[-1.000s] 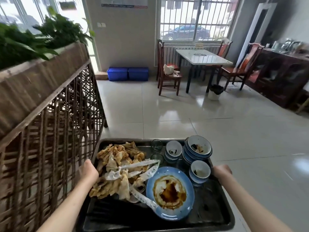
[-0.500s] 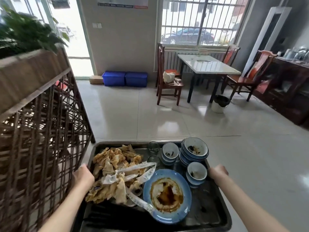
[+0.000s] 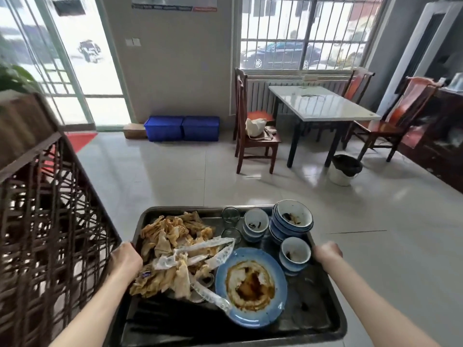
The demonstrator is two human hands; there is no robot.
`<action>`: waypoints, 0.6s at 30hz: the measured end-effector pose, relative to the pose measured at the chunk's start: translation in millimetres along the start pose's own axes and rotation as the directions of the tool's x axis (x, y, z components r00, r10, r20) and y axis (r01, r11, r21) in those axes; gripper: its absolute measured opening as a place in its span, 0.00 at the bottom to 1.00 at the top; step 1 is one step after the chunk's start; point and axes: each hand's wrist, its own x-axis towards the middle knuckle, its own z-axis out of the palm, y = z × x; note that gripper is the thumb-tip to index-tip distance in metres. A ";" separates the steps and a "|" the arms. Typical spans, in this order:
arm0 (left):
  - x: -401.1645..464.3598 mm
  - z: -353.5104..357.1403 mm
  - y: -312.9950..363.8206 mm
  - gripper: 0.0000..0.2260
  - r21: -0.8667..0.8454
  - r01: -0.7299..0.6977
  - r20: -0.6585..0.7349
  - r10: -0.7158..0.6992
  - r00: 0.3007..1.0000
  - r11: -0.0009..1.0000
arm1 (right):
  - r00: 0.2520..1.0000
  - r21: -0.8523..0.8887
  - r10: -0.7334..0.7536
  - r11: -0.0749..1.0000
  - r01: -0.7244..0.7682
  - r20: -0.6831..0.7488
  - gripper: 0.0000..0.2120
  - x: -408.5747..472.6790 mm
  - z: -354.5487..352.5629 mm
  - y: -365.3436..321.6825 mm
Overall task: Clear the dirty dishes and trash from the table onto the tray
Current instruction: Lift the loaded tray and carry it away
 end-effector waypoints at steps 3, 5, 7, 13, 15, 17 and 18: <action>60.0 9.8 44.2 0.14 0.011 0.004 0.000 -0.004 1.000 1.000 | 1.000 0.001 -0.020 1.000 0.020 0.011 0.19 50.3 12.1 -59.1; 102.8 18.5 73.8 0.14 0.007 -0.001 0.004 0.001 1.000 1.000 | 1.000 0.003 -0.028 1.000 0.028 0.013 0.20 86.8 22.6 -97.9; 144.7 27.0 103.2 0.15 0.007 0.004 0.001 -0.004 1.000 1.000 | 0.999 -0.012 -0.031 0.999 0.031 0.017 0.19 123.3 33.6 -135.5; 263.7 55.6 189.8 0.15 -0.065 0.062 -0.014 -0.063 0.998 0.996 | 0.999 -0.058 -0.013 0.998 0.015 0.042 0.18 236.9 66.3 -256.7; 302.2 60.9 216.8 0.16 -0.077 0.087 -0.017 -0.088 0.996 0.993 | 0.999 -0.083 -0.007 0.996 0.011 0.051 0.18 270.0 74.1 -299.6; 341.7 65.1 245.0 0.17 -0.082 0.112 -0.011 -0.113 0.994 0.990 | 0.998 -0.097 -0.004 0.995 0.009 0.058 0.19 302.2 83.9 -343.1; 362.4 68.1 257.3 0.17 -0.090 0.115 -0.014 -0.117 0.993 0.989 | 0.998 -0.096 -0.019 0.995 0.024 0.057 0.19 319.6 90.5 -363.0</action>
